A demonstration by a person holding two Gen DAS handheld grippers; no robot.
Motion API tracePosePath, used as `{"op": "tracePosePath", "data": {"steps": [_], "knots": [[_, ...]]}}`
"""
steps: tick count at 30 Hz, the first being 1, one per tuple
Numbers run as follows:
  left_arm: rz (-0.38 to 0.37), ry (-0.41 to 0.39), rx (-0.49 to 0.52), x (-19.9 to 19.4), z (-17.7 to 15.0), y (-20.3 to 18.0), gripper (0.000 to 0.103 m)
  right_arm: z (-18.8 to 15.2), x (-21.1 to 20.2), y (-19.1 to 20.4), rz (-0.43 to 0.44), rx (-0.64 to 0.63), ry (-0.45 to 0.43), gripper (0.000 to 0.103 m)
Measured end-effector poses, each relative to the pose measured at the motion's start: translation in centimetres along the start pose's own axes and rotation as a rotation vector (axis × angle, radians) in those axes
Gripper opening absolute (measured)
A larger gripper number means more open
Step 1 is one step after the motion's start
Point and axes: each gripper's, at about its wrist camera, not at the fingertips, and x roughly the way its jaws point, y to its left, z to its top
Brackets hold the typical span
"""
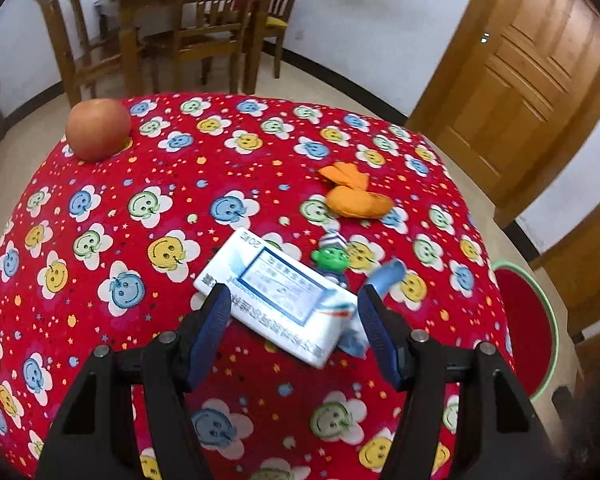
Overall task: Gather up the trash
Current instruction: 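Grasp the white-and-blue medicine box with the left gripper, then grasp the blue plastic scoop with the right gripper and lift it while the left holds the box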
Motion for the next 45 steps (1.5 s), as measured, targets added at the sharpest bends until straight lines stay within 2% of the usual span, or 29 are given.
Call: {"op": "tracePosePath", "data": {"steps": [5,15,17,19,24,31,38,45], "knots": [[0.016,0.011,-0.022,1.5,0.7,0.0,0.066,0.1,0.3,-0.1,-0.004,0.001,0.003,0.084],[0.088,-0.006,0.040,2.2,1.0,-1.0,0.069,0.1,0.5,-0.4,-0.004,0.005,0.008,0.084],[0.108,0.004,0.041,2.1,0.7,-0.9,0.075,0.0,0.6,-0.4,0.001,0.006,0.010,0.084],[0.115,0.017,0.022,2.0,0.4,-0.6,0.077,-0.1,0.7,-0.4,0.005,0.006,0.011,0.084],[0.091,0.066,-0.044,2.1,-0.1,0.2,0.079,-0.3,0.5,-0.2,0.013,0.001,0.011,0.084],[0.070,0.088,-0.029,3.6,-0.1,-0.3,0.079,-0.4,0.3,0.4,0.017,-0.006,0.011,0.084],[0.029,0.062,0.011,2.4,-0.7,0.4,0.064,-0.4,0.1,2.1,0.026,-0.049,0.007,0.084],[-0.020,0.029,0.035,-0.3,-0.8,2.5,0.060,-0.5,0.6,5.3,0.070,-0.110,0.019,0.084]]}}
